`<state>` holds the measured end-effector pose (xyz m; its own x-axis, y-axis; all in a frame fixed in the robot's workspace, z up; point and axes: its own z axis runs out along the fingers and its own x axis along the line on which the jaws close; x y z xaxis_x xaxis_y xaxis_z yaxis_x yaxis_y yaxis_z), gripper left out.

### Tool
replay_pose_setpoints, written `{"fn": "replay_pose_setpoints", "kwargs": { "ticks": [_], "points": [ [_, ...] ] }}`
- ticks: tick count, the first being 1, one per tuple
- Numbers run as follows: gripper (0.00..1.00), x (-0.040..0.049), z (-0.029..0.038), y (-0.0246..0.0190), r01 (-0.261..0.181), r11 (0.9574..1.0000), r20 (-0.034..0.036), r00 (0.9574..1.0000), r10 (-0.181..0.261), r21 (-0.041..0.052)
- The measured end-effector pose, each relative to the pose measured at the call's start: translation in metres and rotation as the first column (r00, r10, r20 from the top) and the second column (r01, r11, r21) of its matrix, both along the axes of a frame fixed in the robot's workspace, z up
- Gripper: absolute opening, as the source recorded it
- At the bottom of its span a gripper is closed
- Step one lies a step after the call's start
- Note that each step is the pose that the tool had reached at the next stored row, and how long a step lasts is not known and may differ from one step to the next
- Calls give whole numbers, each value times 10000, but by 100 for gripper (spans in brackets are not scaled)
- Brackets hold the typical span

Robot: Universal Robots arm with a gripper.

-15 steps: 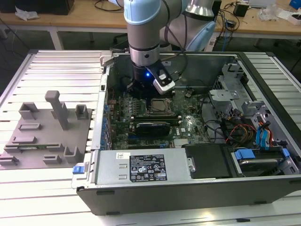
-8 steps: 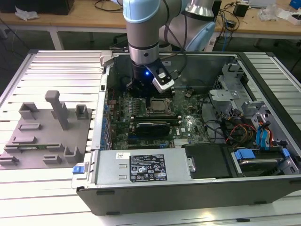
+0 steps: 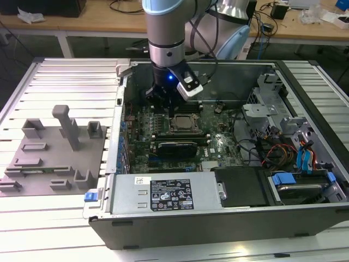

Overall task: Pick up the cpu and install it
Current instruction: 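Close the cpu cover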

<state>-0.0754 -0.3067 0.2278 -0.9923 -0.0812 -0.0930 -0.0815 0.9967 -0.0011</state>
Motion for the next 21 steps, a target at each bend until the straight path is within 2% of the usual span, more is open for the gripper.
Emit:
{"fn": "replay_pose_setpoints", "kwargs": {
  "ticks": [3,5,6,8,15,18,21],
  "points": [
    [11,0,139,0,0,10000,0,10000,0,-10],
    [11,0,264,0,0,10000,1,10000,0,-14],
    [11,0,297,0,0,10000,0,10000,0,-15],
    [11,9,307,0,0,10000,0,10000,0,-18],
    [11,312,307,-9,32,10000,-93,10000,-32,-28],
    [11,313,298,-15,552,9985,-101,9984,-552,-28],
    [11,314,291,-46,752,9972,-102,9971,-753,-28]
  ]
}}
